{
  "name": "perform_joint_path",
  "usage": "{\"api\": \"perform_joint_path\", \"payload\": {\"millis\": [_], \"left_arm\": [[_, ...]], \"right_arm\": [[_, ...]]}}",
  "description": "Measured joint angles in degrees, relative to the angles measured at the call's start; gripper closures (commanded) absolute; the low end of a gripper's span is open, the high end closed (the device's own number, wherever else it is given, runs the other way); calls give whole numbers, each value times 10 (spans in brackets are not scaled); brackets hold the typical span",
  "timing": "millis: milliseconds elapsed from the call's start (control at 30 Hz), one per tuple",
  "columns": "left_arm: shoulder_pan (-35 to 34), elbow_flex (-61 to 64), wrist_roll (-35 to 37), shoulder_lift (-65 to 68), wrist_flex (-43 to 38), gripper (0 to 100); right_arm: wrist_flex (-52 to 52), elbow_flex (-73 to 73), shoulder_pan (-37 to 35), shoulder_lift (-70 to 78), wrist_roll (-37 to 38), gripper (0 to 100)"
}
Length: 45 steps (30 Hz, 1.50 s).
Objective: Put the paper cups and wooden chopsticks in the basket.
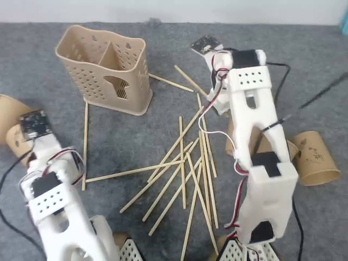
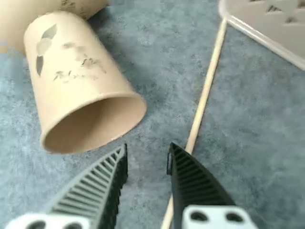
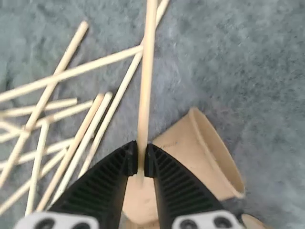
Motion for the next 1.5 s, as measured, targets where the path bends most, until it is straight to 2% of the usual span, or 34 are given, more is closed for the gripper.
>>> {"api": "perform_joint_path", "payload": {"millis": [167, 433, 733, 900, 1100, 1300, 1500], "left_arm": [[-11, 0, 5, 0, 0, 866], [-11, 0, 5, 0, 0, 866], [-15, 0, 5, 0, 0, 866], [-15, 0, 5, 0, 0, 866], [-15, 0, 5, 0, 0, 866], [-15, 0, 5, 0, 0, 866], [-15, 0, 9, 0, 0, 866]], "right_arm": [[-27, 0, -7, 36, -40, 991], [-27, 0, -66, 111, -76, 991], [30, 9, -131, 105, -86, 991], [41, 98, -167, 19, -87, 991], [4, 301, -226, -176, -87, 991], [18, 397, -217, -411, -86, 991], [34, 462, -178, -507, -78, 991]]}}
